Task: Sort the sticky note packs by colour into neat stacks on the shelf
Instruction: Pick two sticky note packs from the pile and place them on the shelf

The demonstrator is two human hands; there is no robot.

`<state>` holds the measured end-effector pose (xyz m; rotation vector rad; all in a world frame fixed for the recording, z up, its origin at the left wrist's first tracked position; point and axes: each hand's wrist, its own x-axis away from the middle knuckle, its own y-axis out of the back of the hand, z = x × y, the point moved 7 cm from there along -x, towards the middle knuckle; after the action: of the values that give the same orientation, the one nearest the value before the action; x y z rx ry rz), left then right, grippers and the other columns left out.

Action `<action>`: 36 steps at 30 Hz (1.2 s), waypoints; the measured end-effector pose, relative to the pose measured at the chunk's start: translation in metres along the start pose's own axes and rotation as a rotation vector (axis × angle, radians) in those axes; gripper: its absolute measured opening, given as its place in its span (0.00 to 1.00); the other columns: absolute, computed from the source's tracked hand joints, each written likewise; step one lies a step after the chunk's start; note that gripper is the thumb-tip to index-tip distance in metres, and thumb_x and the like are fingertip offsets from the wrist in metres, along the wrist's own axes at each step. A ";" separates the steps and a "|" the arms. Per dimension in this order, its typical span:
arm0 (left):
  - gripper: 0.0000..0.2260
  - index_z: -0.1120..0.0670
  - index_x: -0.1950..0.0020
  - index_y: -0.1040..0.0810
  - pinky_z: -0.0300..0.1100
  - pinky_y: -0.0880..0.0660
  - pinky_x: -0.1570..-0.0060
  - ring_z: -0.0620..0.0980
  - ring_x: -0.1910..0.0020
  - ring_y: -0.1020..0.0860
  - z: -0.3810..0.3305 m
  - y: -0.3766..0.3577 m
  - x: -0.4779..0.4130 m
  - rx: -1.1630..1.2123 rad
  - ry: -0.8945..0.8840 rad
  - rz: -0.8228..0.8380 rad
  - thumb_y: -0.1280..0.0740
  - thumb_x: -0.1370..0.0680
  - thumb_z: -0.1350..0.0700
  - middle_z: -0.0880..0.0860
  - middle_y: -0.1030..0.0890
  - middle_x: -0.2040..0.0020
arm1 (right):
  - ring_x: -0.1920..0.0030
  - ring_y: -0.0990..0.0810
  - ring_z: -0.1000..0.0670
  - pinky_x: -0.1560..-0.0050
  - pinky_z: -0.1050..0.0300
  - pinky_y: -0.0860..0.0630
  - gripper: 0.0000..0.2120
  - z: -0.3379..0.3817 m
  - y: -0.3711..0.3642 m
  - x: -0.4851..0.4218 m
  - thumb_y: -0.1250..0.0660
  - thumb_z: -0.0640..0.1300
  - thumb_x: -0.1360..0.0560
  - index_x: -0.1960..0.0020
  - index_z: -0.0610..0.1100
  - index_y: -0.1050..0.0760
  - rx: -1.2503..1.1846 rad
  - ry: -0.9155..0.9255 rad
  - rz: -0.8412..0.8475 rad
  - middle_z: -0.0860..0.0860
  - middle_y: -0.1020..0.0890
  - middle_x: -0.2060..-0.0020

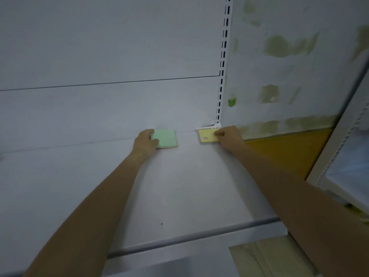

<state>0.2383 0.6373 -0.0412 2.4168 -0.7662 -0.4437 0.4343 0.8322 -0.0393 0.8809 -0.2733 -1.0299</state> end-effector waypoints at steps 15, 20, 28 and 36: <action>0.19 0.57 0.31 0.32 0.42 0.42 0.32 0.56 0.31 0.34 0.001 0.000 0.016 -0.468 -0.066 0.124 0.43 0.21 0.56 0.58 0.30 0.30 | 0.50 0.21 0.37 0.67 0.66 0.35 0.12 0.005 -0.005 0.005 0.41 0.33 0.25 0.45 0.34 0.21 0.002 0.200 0.039 0.37 0.19 0.46; 0.19 0.56 0.31 0.31 0.43 0.40 0.32 0.57 0.31 0.33 0.002 0.002 0.022 -0.415 -0.064 0.117 0.42 0.22 0.57 0.59 0.30 0.30 | 0.49 0.21 0.38 0.58 0.61 0.32 0.14 0.006 -0.006 0.010 0.43 0.33 0.24 0.44 0.36 0.22 0.027 0.233 0.089 0.39 0.19 0.45; 0.19 0.54 0.30 0.32 0.44 0.40 0.31 0.56 0.30 0.33 0.001 0.018 0.031 -0.316 -0.115 0.051 0.43 0.20 0.53 0.58 0.29 0.30 | 0.39 0.30 0.39 0.37 0.53 0.35 0.15 0.020 0.011 0.022 0.42 0.42 0.22 0.38 0.44 0.26 0.043 0.272 -0.065 0.38 0.28 0.40; 0.20 0.51 0.28 0.36 0.50 0.34 0.36 0.57 0.31 0.33 -0.002 0.071 0.062 -0.786 -0.272 -0.071 0.48 0.19 0.48 0.54 0.31 0.29 | 0.36 0.30 0.41 0.38 0.50 0.34 0.19 0.123 -0.022 0.055 0.41 0.51 0.23 0.34 0.47 0.30 0.336 0.632 0.019 0.43 0.27 0.36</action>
<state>0.2572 0.5521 -0.0055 1.6644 -0.4816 -0.9186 0.3776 0.7195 0.0126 1.4552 0.0858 -0.6492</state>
